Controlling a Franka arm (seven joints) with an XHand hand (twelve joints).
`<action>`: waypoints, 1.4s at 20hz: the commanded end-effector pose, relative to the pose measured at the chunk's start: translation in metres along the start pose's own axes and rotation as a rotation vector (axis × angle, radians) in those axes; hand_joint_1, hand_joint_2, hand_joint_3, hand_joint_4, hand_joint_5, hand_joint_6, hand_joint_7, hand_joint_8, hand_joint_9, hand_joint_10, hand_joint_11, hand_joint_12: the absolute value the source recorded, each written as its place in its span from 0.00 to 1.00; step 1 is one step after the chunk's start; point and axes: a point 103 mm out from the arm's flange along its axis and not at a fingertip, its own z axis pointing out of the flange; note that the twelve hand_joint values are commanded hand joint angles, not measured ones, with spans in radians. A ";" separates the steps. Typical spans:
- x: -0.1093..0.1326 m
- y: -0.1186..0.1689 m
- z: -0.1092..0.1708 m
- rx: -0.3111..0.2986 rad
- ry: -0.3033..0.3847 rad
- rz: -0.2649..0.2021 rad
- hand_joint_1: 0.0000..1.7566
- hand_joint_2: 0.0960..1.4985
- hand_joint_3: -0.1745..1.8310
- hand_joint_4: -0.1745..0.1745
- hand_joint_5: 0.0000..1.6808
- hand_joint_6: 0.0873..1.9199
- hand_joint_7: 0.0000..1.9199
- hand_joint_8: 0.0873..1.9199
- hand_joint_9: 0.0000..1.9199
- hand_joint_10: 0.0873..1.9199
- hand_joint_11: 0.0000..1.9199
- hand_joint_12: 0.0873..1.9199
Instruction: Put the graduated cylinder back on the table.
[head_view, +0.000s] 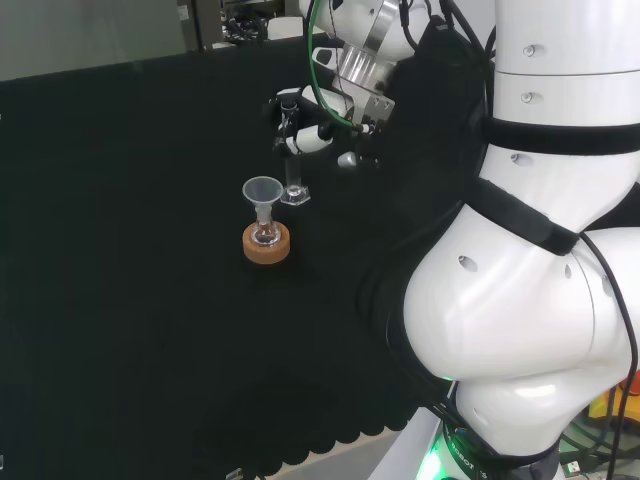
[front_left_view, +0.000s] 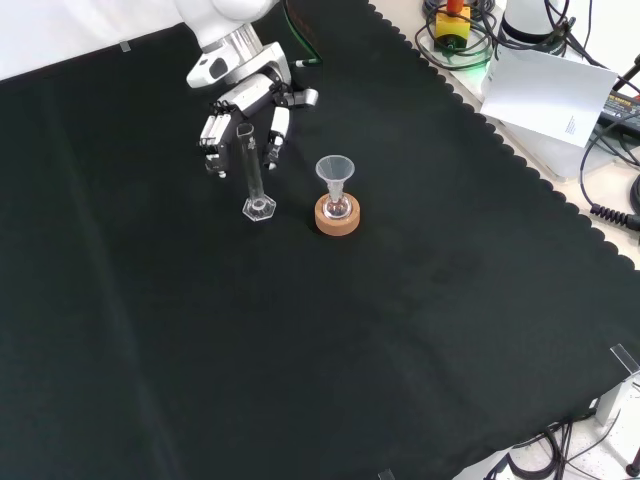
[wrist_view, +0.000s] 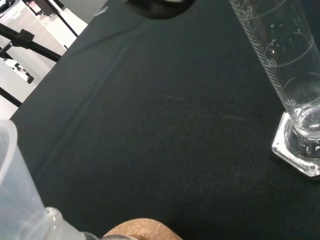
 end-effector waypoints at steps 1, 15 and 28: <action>-0.002 -0.003 -0.007 -0.014 -0.002 0.011 0.54 0.60 0.00 0.30 0.20 0.16 0.15 0.33 0.42 0.00 0.20 0.67; 0.004 -0.041 -0.062 -0.115 -0.072 0.092 0.47 0.57 0.00 0.29 0.20 0.06 0.09 0.34 0.37 0.00 0.15 0.69; 0.039 -0.126 -0.125 -0.222 -0.137 0.178 0.47 0.57 0.00 0.29 0.21 0.03 0.08 0.34 0.35 0.00 0.12 0.70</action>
